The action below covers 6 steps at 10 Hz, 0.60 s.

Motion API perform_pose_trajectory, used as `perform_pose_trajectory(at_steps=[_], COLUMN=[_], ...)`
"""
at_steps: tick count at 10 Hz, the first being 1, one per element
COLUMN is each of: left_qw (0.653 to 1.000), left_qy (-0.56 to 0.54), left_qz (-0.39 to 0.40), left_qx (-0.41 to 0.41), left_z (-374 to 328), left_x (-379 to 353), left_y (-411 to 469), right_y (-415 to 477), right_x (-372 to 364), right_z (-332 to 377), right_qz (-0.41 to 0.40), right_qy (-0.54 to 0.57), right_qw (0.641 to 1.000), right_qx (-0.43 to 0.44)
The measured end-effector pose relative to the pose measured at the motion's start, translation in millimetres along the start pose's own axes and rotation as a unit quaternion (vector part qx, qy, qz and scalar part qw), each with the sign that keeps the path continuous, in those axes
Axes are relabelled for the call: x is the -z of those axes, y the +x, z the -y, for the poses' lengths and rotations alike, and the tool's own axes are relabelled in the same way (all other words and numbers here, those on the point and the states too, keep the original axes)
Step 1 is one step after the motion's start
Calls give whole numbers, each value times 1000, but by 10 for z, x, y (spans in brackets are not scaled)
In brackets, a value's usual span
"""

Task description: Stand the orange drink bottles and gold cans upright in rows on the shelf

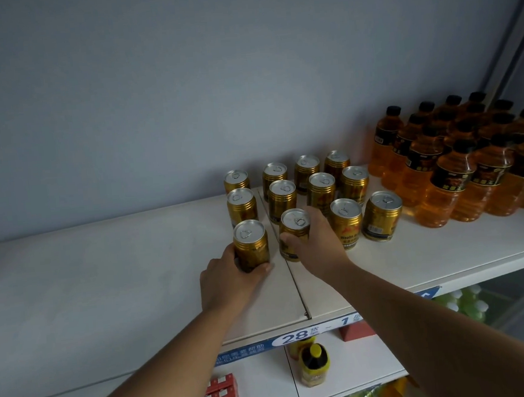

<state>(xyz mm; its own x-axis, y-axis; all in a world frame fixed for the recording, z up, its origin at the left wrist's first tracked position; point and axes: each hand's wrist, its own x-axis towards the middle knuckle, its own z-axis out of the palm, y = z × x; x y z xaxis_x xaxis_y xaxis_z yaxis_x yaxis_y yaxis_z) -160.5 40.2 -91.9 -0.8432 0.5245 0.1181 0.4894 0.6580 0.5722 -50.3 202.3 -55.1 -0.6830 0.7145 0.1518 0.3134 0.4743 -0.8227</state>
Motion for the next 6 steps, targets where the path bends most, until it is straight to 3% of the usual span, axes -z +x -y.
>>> perform_pose_trajectory(at_steps=[2,4,6], left_qw=[999,994,995], left_qy=[11,-79,-88], left_qz=[29,61,-17], left_qx=[12,32,42], left_z=[-21,9,106], left_x=[31,119,260], left_y=[31,-11,-359], right_y=[38,39,-181], right_x=[52,136,200], right_z=[76,124,130], right_qz=[25,60,44], right_qy=[1,-22,4], right_qw=[999,996,998], right_qx=[-40,-56,-39])
